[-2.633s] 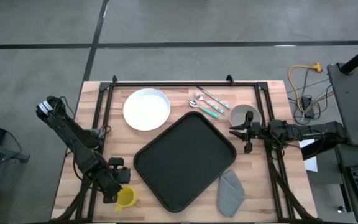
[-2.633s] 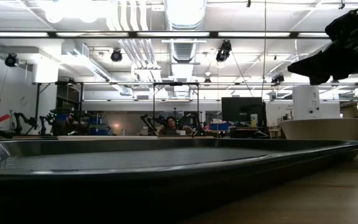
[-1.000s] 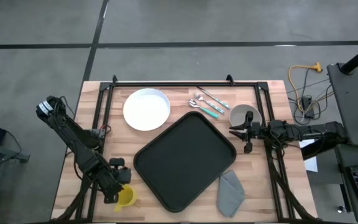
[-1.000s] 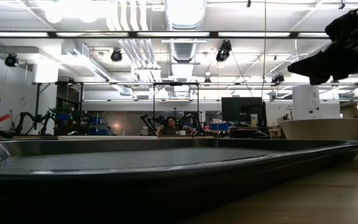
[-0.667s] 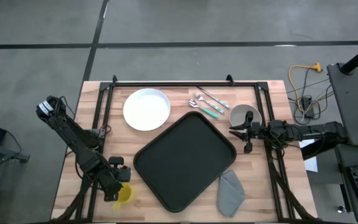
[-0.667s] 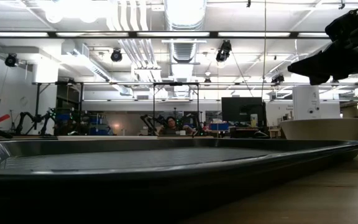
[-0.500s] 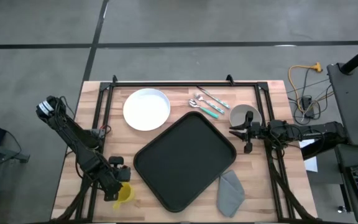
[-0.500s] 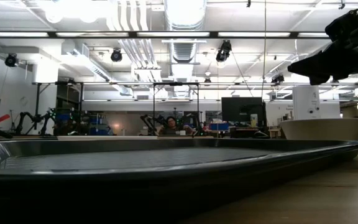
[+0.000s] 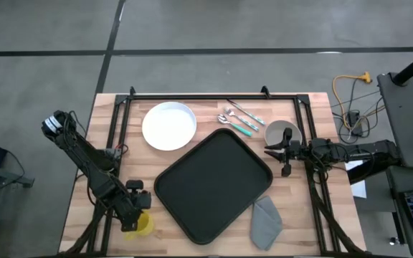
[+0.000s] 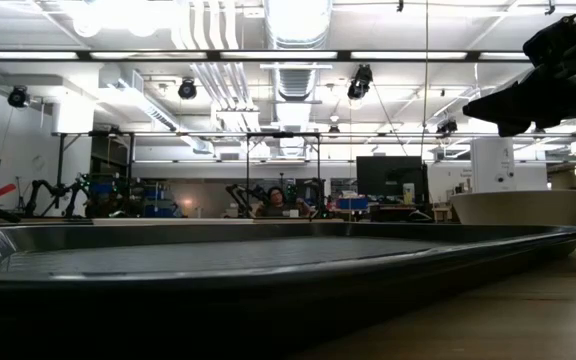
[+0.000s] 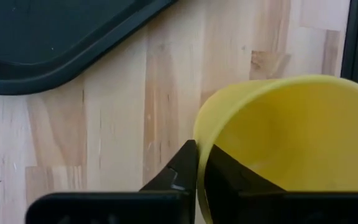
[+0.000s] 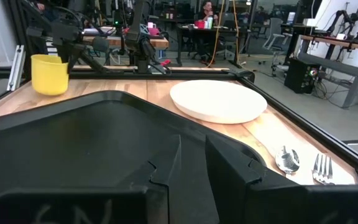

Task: Set up tray
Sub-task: Put the yellow cup on the black tray

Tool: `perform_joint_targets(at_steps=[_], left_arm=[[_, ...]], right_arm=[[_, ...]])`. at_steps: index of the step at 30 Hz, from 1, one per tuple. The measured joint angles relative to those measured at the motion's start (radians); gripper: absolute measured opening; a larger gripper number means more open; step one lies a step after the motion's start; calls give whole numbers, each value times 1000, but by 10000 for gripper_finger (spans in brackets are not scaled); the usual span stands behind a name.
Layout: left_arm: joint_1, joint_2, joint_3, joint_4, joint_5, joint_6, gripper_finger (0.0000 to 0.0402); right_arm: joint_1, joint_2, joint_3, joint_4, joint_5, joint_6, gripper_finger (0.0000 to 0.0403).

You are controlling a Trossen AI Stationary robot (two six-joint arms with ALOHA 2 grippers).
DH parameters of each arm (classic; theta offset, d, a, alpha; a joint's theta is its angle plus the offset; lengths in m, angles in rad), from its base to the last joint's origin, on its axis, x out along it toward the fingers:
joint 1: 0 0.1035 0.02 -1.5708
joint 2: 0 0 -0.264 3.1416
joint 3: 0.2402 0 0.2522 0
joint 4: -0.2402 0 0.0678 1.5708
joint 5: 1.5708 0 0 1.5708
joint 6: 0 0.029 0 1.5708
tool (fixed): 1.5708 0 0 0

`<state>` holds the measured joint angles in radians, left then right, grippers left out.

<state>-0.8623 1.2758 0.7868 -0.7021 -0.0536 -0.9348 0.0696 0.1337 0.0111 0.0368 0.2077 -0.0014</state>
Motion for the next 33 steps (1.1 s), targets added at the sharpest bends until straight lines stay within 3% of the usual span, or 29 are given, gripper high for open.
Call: perform_joint_targets(at_steps=[17, 33], left_arm=[[126, -84, 0, -31, 1, 55, 1], [454, -138, 0, -98, 0, 336, 0]], right_arm=[[0, 0, 0, 0, 0, 0, 68], [0, 0, 0, 0, 0, -1, 68]])
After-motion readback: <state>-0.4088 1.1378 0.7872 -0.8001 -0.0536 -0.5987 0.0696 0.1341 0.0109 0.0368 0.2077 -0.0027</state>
